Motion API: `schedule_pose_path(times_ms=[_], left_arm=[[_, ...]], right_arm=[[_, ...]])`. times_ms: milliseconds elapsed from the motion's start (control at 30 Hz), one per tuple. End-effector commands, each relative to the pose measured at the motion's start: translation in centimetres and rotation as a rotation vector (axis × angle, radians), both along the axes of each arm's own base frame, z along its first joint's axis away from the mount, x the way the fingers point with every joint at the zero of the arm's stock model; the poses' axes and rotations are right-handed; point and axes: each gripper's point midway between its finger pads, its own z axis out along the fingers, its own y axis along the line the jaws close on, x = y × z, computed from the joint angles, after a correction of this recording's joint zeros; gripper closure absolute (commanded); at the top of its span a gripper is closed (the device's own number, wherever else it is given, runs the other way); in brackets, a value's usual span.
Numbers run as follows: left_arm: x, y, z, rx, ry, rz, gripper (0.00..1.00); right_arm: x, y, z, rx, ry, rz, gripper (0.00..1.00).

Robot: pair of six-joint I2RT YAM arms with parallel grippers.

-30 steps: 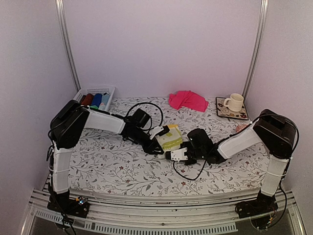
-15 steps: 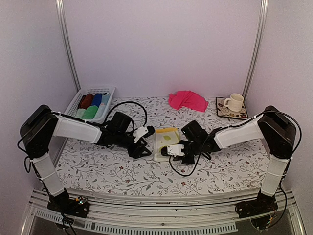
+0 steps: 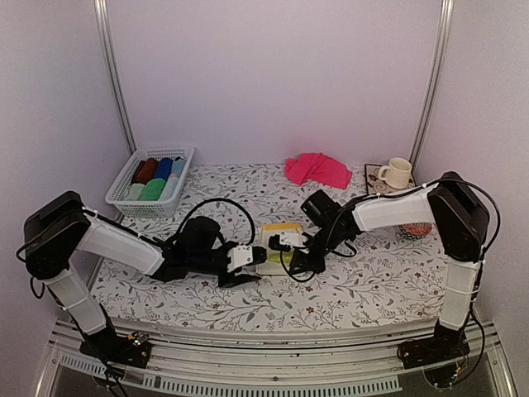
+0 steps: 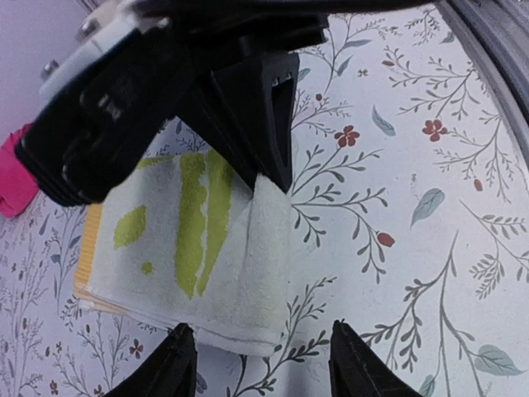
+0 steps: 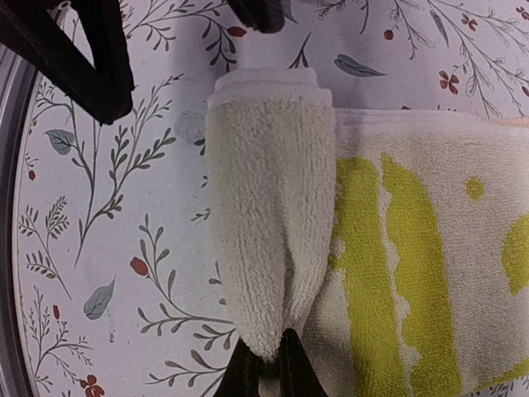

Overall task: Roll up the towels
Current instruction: Roll the towel at the center of the board.

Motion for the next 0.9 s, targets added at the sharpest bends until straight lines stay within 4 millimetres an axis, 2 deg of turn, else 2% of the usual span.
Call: schedule_pose_path(times_ms=[0, 100, 467, 700, 767, 867], left_arm=[[0.7, -1.0, 0.8, -0.007, -0.161, -0.009, 0.45], [0.6, -1.3, 0.9, -0.006, -0.185, -0.015, 0.45], [-0.4, -2.0, -1.8, 0.098, -0.189, -0.104, 0.48], [0.8, -2.0, -3.1, 0.158, -0.199, -0.062, 0.49], [0.9, -2.0, -3.4, 0.164, -0.195, -0.056, 0.52], [1.0, -2.1, -3.5, 0.167, -0.186, -0.054, 0.63]], right_arm=[[-1.1, 0.1, -0.6, -0.015, 0.129, -0.019, 0.95], [-1.0, 0.0, -1.0, -0.022, 0.142, -0.025, 0.95], [-0.5, 0.1, -0.9, 0.005, 0.189, -0.045, 0.95], [-0.6, 0.1, -0.9, 0.007, 0.201, -0.043, 0.95], [-0.5, 0.1, -0.9, 0.007, 0.2, -0.044, 0.95], [-0.4, 0.1, -0.9, 0.005, 0.195, -0.047, 0.95]])
